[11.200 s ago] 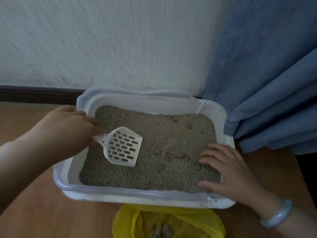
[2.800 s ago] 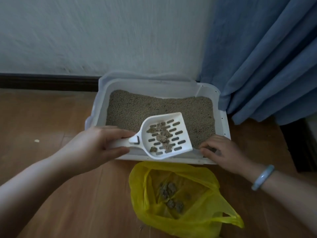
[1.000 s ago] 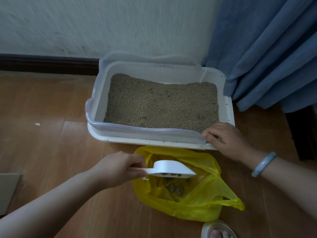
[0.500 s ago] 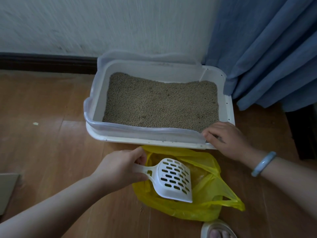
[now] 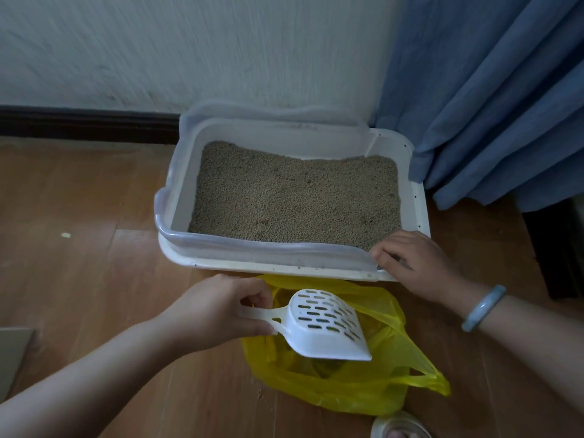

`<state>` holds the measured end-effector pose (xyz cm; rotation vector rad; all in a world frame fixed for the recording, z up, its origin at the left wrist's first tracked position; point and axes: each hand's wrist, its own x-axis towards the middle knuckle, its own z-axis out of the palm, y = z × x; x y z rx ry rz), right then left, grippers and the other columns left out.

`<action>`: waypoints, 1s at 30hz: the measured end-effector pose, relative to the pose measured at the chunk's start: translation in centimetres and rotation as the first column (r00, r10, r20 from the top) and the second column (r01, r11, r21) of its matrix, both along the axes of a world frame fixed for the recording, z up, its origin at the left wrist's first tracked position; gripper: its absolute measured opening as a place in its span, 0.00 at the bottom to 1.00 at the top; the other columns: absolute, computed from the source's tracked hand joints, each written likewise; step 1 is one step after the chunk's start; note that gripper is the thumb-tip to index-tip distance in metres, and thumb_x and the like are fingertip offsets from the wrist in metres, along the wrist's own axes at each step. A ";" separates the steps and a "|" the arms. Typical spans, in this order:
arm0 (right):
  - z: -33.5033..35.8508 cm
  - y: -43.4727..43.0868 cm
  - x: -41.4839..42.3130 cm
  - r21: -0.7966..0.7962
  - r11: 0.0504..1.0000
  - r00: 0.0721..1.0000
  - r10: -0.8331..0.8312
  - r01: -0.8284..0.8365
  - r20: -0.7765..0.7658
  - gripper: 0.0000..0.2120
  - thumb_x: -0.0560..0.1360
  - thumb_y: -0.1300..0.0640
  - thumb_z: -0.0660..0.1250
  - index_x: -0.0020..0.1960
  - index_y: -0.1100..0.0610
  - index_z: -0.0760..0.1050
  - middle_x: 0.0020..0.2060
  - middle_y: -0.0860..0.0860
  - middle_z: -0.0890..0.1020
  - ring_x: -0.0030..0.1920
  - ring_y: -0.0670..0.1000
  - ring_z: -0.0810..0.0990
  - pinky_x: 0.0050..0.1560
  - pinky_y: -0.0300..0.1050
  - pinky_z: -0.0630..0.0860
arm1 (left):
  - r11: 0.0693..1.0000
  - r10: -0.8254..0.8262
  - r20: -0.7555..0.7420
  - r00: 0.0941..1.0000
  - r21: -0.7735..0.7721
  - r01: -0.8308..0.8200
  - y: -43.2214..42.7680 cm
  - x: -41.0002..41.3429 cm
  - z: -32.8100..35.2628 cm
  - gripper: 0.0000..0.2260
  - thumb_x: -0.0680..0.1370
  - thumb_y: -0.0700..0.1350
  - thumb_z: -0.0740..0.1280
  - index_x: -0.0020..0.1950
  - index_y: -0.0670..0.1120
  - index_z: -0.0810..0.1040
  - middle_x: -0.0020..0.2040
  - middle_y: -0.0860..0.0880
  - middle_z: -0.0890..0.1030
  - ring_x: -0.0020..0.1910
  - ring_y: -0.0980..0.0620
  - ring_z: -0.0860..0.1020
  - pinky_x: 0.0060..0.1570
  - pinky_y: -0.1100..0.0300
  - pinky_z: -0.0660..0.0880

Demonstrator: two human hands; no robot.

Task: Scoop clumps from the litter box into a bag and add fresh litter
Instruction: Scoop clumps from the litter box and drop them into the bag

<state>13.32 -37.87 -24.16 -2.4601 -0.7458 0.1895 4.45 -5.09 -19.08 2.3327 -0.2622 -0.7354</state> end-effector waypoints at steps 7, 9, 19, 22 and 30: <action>0.8 0.3 -0.2 -0.018 1.000 0.999 -0.016 0.015 -0.039 0.15 0.76 0.40 0.52 0.39 0.40 0.74 0.34 0.30 0.72 0.41 0.35 0.71 0.42 0.39 0.62 | 0.974 0.059 -0.101 0.993 -0.213 -0.080 0.1 2.7 3.8 0.07 0.71 0.54 0.70 0.43 0.52 0.81 0.35 0.54 0.83 0.33 0.61 0.78 0.35 0.65 0.72; 1.1 0.5 -0.2 -0.036 0.999 0.998 -0.020 0.018 -0.059 0.13 0.76 0.41 0.51 0.36 0.37 0.70 0.33 0.30 0.71 0.41 0.32 0.70 0.41 0.37 0.61 | 0.966 0.083 -0.116 0.990 -0.236 -0.109 0.0 3.6 4.8 0.10 0.71 0.56 0.67 0.43 0.51 0.81 0.34 0.51 0.83 0.33 0.58 0.79 0.34 0.63 0.72; 1.3 0.3 -0.1 -0.012 0.999 0.991 -0.039 0.038 -0.132 0.15 0.74 0.40 0.55 0.44 0.43 0.78 0.37 0.31 0.75 0.43 0.37 0.73 0.42 0.39 0.65 | 0.835 0.242 -0.317 0.917 -0.414 -0.363 -1.6 8.4 6.4 0.09 0.79 0.46 0.61 0.49 0.44 0.80 0.42 0.47 0.84 0.37 0.52 0.81 0.38 0.56 0.77; 1.9 0.6 0.3 0.055 0.994 0.972 -0.081 0.095 -0.219 0.14 0.70 0.36 0.59 0.45 0.42 0.78 0.39 0.35 0.79 0.46 0.39 0.76 0.43 0.39 0.70 | 0.773 0.329 -0.366 0.870 -0.425 -0.471 -2.5 10.4 5.8 0.09 0.80 0.44 0.60 0.52 0.42 0.79 0.41 0.48 0.84 0.37 0.53 0.81 0.35 0.61 0.77; 4.9 5.9 2.8 0.299 0.922 0.828 -0.039 0.246 -0.559 0.18 0.68 0.42 0.66 0.54 0.48 0.76 0.47 0.44 0.81 0.50 0.39 0.78 0.51 0.34 0.75 | 0.689 0.376 -0.493 0.785 -0.417 -0.592 -5.0 13.5 1.6 0.10 0.80 0.44 0.62 0.55 0.40 0.79 0.45 0.45 0.83 0.41 0.51 0.80 0.42 0.58 0.76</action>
